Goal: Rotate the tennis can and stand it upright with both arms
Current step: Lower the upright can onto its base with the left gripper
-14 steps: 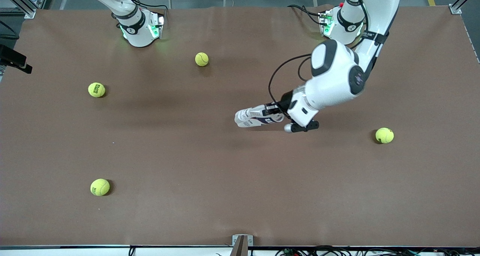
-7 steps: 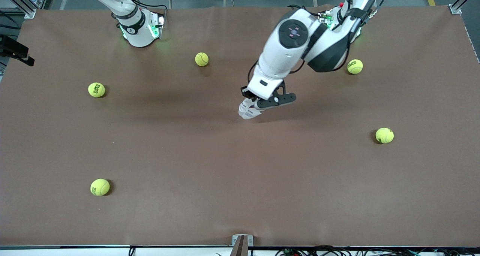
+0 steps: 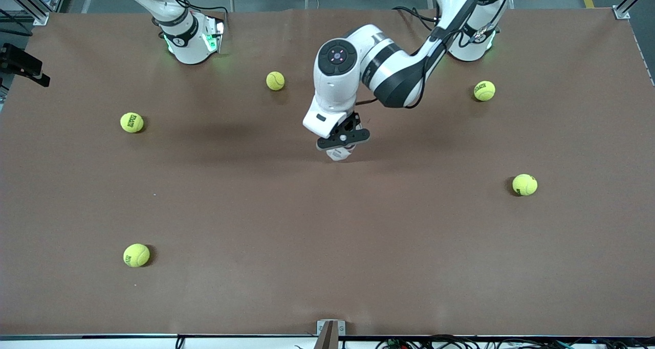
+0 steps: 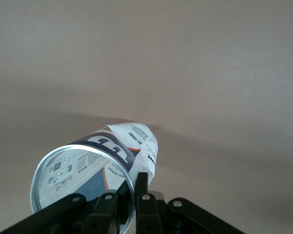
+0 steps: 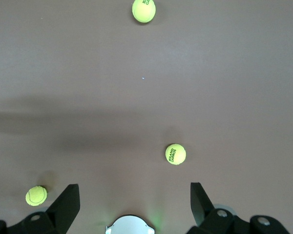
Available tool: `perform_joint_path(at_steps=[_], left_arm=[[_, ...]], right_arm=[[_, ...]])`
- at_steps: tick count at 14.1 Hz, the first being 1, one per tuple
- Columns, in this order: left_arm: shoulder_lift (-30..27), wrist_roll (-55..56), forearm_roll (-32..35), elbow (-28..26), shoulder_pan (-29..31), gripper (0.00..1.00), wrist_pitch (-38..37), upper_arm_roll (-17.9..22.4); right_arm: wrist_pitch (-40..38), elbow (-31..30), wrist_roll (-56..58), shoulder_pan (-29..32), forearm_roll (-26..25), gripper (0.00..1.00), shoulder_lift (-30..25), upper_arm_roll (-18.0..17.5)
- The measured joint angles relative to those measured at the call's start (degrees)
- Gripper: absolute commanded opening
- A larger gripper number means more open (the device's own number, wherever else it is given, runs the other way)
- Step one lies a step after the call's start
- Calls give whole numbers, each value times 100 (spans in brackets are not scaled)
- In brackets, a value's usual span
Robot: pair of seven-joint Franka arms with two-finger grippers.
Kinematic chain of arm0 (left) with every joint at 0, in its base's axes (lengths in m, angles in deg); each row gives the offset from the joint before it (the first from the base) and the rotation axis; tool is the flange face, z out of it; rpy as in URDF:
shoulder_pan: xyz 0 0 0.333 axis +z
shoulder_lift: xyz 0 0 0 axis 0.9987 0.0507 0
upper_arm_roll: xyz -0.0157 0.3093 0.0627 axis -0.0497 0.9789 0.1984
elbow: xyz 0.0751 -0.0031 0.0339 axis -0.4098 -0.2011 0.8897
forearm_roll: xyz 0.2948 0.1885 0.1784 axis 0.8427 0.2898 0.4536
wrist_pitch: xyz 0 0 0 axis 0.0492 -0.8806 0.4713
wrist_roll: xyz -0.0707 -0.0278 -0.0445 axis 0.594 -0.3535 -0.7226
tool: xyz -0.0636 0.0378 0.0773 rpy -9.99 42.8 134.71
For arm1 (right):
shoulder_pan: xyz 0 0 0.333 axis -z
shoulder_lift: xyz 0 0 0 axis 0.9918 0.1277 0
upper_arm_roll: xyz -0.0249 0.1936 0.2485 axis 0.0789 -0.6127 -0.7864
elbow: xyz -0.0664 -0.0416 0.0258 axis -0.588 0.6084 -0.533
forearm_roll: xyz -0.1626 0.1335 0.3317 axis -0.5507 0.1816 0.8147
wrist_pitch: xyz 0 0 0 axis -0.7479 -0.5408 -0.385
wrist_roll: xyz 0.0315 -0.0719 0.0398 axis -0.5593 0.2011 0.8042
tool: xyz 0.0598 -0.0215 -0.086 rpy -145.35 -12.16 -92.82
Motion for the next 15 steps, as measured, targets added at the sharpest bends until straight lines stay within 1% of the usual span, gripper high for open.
perform_joint_path(at_steps=[4, 9, 11, 12, 15], left_arm=[[444, 0, 426, 497, -80, 0, -22, 2], [675, 0, 558, 781, -208, 2, -25, 4], [685, 0, 559, 811, -241, 9, -26, 4], [687, -1, 559, 815, -257, 16, -26, 5], [699, -1, 560, 816, -314, 32, -26, 5]], right_arm=[[0, -9, 0, 18, 0, 100, -14, -107], [0, -11, 0, 23, 0, 100, -16, -107], [0, -11, 0, 25, 0, 100, -16, -107], [0, -11, 0, 27, 0, 100, -16, -107], [0, -29, 0, 41, 0, 100, -21, -107]])
